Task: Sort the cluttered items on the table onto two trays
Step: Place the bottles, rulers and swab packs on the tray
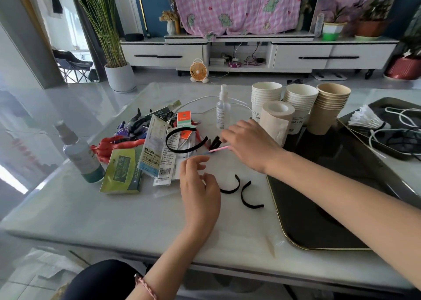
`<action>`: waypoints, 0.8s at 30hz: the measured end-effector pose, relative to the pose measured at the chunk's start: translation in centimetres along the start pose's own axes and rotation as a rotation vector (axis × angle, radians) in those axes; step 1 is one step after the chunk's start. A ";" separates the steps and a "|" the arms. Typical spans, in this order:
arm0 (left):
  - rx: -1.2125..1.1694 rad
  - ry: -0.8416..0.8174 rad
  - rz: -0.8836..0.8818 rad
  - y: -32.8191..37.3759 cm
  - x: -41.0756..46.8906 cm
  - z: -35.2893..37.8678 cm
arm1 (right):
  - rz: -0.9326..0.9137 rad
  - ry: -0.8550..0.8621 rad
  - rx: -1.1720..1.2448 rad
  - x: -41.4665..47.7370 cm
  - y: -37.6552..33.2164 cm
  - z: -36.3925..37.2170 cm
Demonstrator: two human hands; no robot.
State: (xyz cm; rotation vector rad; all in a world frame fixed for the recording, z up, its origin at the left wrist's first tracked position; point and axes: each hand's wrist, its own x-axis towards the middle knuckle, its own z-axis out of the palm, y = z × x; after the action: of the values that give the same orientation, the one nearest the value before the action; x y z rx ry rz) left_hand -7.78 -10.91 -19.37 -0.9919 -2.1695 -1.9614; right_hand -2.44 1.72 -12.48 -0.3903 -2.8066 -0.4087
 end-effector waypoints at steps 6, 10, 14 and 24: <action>0.114 -0.081 0.063 1.1 1.9 1.2 | 0.392 -0.041 0.624 -4.1 2.6 -2.6; 0.665 -0.446 0.169 0.9 4.5 2.8 | 0.619 -0.035 0.700 -7.7 4.8 -4.3; 1.052 -0.660 0.104 0.4 6.3 3.6 | 0.876 -0.246 0.857 -11.8 6.0 -4.3; 1.167 -0.552 0.176 -0.1 7.1 3.9 | 0.841 -0.385 1.201 -12.4 4.0 -4.5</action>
State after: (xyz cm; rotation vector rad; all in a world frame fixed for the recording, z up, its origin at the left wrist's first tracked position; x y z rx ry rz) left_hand -12.05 -4.36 -17.07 -1.3908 -2.6634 -0.1174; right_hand 11.23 1.25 -11.20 -1.2643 -2.2862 1.5224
